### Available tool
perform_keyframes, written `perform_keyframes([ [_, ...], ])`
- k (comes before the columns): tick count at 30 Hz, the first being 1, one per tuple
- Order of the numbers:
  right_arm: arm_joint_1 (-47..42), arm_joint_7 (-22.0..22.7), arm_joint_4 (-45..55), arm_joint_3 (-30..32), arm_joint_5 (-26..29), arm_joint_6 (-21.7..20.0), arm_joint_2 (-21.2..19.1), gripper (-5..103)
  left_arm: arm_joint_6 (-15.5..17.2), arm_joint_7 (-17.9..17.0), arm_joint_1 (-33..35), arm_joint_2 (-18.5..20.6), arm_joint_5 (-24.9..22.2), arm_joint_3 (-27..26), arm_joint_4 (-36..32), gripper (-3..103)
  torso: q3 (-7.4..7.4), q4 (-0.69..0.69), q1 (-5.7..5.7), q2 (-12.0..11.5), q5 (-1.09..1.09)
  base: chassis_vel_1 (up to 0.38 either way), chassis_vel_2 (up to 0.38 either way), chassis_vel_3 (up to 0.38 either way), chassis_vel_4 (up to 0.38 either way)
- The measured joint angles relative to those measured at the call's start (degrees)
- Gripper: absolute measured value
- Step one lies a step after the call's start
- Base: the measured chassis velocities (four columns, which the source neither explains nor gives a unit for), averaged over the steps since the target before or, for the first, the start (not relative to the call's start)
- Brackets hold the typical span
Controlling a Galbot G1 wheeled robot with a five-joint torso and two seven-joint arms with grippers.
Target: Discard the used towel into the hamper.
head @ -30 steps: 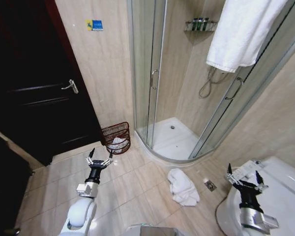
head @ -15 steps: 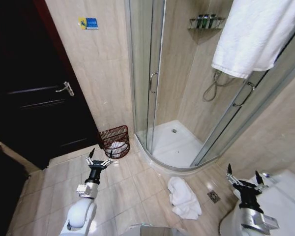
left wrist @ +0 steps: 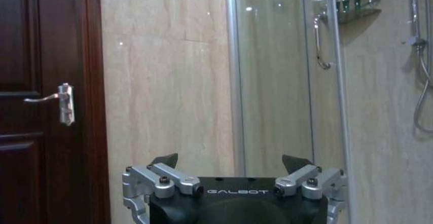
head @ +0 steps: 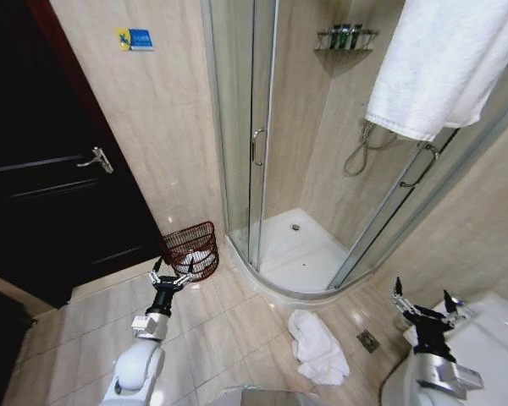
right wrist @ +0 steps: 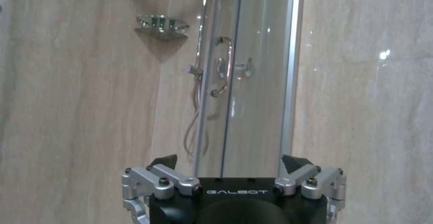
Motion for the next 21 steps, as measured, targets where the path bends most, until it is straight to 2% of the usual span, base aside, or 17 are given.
perform_keyframes([
  [15, 2.43, -1.05, 2.84, -0.68, 0.03, -3.26, 0.41, 100, 1.14, 0.7, -0.69, 0.46, -1.05, -0.03, -0.02, 100, 2.66, -0.02, 2.3, 4.93, 0.0, 0.0, 0.0, 0.0, 0.0],
  [21, 5.2, -1.67, 4.65, -0.86, -0.11, -5.39, -0.25, 100, 2.8, 0.9, -0.49, 0.62, -1.75, -0.08, -0.56, 100, 4.03, -0.01, 3.43, 7.43, -0.01, 0.0, 0.0, 0.0, 0.0],
])
